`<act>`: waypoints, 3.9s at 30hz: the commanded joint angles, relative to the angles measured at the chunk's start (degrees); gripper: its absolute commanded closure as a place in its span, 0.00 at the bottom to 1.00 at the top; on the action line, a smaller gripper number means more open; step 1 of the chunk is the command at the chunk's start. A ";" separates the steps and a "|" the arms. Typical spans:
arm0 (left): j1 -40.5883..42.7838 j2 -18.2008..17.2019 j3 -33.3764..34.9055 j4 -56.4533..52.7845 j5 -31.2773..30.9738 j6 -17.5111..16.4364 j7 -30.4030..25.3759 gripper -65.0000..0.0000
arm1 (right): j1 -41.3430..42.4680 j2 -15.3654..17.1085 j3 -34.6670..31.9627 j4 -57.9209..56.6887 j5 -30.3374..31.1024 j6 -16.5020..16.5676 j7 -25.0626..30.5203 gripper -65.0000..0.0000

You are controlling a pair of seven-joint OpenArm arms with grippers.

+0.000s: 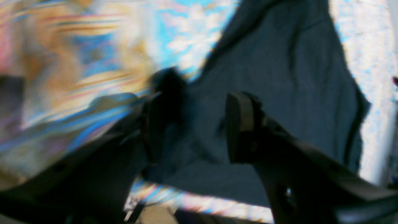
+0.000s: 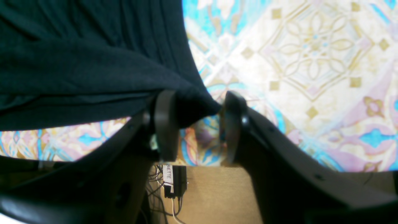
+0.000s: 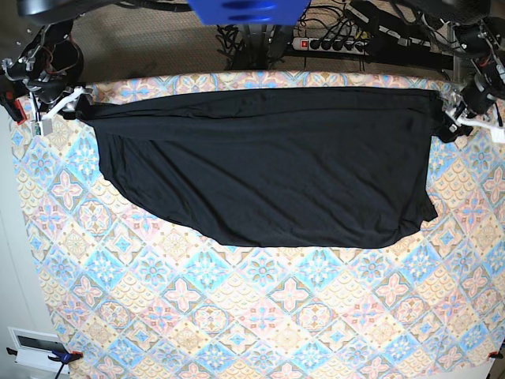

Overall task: Layout the t-shirt on the table in an organized manner, then fold the t-shirt properly
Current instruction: 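Release the shirt with the left gripper and raise it, then lower the left gripper to the shirt's side edge and grasp it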

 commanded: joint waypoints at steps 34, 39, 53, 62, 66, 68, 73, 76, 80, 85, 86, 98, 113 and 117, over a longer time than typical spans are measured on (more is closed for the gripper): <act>-25.39 -0.06 2.75 -1.09 11.78 0.17 -1.30 0.54 | 3.00 1.19 3.76 8.65 0.90 0.12 0.56 0.65; -31.98 0.29 7.23 -8.74 17.84 0.17 -3.32 0.54 | 7.66 1.19 -2.65 10.23 0.90 0.12 0.73 0.65; -40.25 4.42 11.36 -26.23 28.30 0.17 -14.49 0.54 | 15.05 1.19 -11.09 9.97 0.90 0.12 0.82 0.65; -41.56 5.92 16.81 -33.62 28.65 0.17 -21.43 0.54 | 15.75 1.19 -11.71 9.97 0.90 0.12 0.82 0.65; -42.79 6.00 16.81 -37.49 28.65 0.17 -23.10 0.54 | 15.75 1.19 -11.71 9.97 0.90 0.12 0.82 0.65; -43.15 6.09 16.81 -37.66 28.65 0.17 -23.46 0.56 | 15.75 1.19 -11.71 9.97 0.90 0.12 0.82 0.65; -44.99 5.92 16.81 -37.66 28.57 0.17 -23.54 0.80 | 15.75 1.19 -11.71 9.97 0.90 0.12 0.82 0.65; -45.34 5.92 16.81 -37.40 28.57 0.17 -25.21 0.94 | 15.75 1.19 -11.71 9.97 0.90 0.12 0.82 0.65; -47.10 5.65 16.81 -37.40 28.57 0.17 -25.92 1.00 | 15.75 1.19 -11.71 9.97 0.90 0.12 0.82 0.65; -47.98 4.24 16.81 -37.31 28.48 0.17 -25.92 0.99 | 15.75 1.19 -11.71 9.88 0.90 0.12 0.82 0.65; -48.16 4.07 16.81 -37.31 28.48 0.17 -25.92 0.99 | 15.75 1.19 -11.71 9.88 0.90 0.12 0.82 0.65; -45.43 2.31 16.81 -37.31 28.13 0.17 -20.73 0.83 | 15.75 1.19 -11.80 9.88 0.90 0.12 0.82 0.65; -44.90 7.23 16.81 -37.75 28.57 0.17 -21.08 0.45 | 15.75 1.19 -11.80 9.88 0.90 0.12 0.73 0.65; -44.90 8.29 16.81 -37.75 28.65 0.17 -23.02 0.45 | 15.66 1.19 -11.80 9.97 0.90 0.12 0.73 0.65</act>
